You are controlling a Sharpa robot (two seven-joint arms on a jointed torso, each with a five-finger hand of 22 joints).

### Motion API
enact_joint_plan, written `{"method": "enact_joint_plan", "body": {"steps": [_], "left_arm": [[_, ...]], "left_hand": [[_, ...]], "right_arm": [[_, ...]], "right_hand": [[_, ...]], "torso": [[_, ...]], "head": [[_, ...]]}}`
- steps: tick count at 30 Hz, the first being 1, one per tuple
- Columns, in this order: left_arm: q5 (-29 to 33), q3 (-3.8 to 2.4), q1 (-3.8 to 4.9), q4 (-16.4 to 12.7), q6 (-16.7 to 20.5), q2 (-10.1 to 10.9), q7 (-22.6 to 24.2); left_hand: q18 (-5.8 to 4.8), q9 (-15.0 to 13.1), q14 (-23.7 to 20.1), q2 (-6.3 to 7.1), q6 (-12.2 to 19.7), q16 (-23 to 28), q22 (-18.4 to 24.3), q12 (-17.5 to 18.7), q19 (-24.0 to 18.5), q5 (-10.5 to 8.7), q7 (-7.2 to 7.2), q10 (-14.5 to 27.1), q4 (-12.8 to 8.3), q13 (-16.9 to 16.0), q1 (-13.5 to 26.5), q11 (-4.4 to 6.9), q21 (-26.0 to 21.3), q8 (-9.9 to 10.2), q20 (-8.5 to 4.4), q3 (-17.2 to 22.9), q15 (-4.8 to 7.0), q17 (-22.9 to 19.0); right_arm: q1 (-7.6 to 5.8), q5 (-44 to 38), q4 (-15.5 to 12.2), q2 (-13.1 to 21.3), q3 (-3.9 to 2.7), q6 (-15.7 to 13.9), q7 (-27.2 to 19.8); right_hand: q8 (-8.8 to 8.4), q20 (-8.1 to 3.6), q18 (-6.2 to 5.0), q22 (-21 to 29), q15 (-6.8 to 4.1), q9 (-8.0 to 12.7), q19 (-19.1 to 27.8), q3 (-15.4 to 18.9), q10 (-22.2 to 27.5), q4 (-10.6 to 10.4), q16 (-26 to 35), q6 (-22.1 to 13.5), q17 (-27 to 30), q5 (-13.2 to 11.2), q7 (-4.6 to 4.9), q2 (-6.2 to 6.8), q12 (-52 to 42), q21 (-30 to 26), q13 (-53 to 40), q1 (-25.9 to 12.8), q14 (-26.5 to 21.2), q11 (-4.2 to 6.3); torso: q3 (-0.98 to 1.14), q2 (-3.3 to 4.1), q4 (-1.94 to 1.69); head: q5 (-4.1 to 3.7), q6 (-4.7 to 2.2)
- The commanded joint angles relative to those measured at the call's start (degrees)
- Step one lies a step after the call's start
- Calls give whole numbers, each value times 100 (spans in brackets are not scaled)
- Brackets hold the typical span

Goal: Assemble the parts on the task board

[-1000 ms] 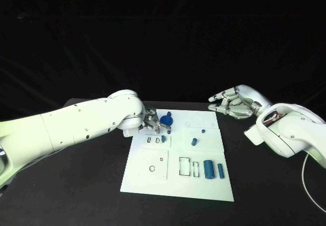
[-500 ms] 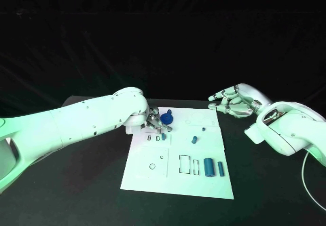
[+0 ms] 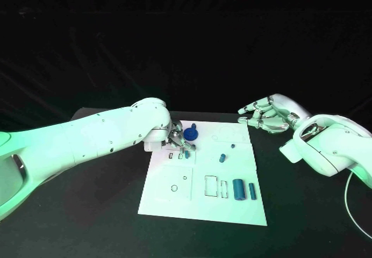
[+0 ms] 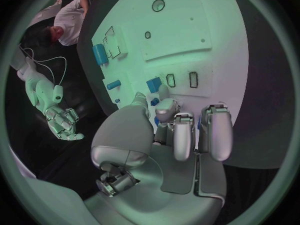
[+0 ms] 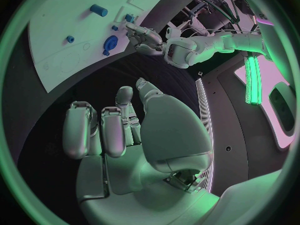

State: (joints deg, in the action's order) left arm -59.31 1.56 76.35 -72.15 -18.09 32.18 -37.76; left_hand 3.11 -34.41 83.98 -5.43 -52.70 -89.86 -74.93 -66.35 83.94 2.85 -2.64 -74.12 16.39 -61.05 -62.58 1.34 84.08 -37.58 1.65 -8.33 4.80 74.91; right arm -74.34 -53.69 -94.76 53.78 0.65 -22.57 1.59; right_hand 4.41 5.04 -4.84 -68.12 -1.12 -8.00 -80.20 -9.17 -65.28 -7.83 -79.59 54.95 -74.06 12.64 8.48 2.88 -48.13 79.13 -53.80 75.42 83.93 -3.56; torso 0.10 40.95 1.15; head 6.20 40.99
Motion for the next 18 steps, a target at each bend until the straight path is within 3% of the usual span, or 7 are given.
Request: {"method": "enact_joint_plan", "body": {"steps": [1, 18], "left_arm": [[-57, 2, -3, 12, -178, -31, -21], [-63, 8, -10, 54, -262, -81, -30]], "left_hand": [[-87, -16, 602, -31, 27, -14, -556, -7, 140, 5, 5, 31, -10, -11, -68, -9, -35, -11, 6, -13, -25, 1509], [-89, -68, 602, -75, 30, -14, -572, -25, 147, 9, 5, 19, -26, -36, -196, -10, -29, -19, 14, -11, -28, 1509]], "right_arm": [[0, -31, 5, -13, 0, 83, 8], [0, -41, 12, -16, 2, 117, 27]], "right_hand": [[20, -6, 45, 1, 14, -9, 23, 23, 36, -13, 26, -9, 11, 3, 20, -28, 25, -22, 12, 9, 266, 2], [21, -6, 42, 15, 13, -10, 29, 25, 36, -18, 34, -9, 16, 33, 19, -42, 35, -32, 26, 21, 265, 4]], "torso": [[0, 3, -2], [8, 4, -4]], "head": [[-6, 13], [-4, 51]]}}
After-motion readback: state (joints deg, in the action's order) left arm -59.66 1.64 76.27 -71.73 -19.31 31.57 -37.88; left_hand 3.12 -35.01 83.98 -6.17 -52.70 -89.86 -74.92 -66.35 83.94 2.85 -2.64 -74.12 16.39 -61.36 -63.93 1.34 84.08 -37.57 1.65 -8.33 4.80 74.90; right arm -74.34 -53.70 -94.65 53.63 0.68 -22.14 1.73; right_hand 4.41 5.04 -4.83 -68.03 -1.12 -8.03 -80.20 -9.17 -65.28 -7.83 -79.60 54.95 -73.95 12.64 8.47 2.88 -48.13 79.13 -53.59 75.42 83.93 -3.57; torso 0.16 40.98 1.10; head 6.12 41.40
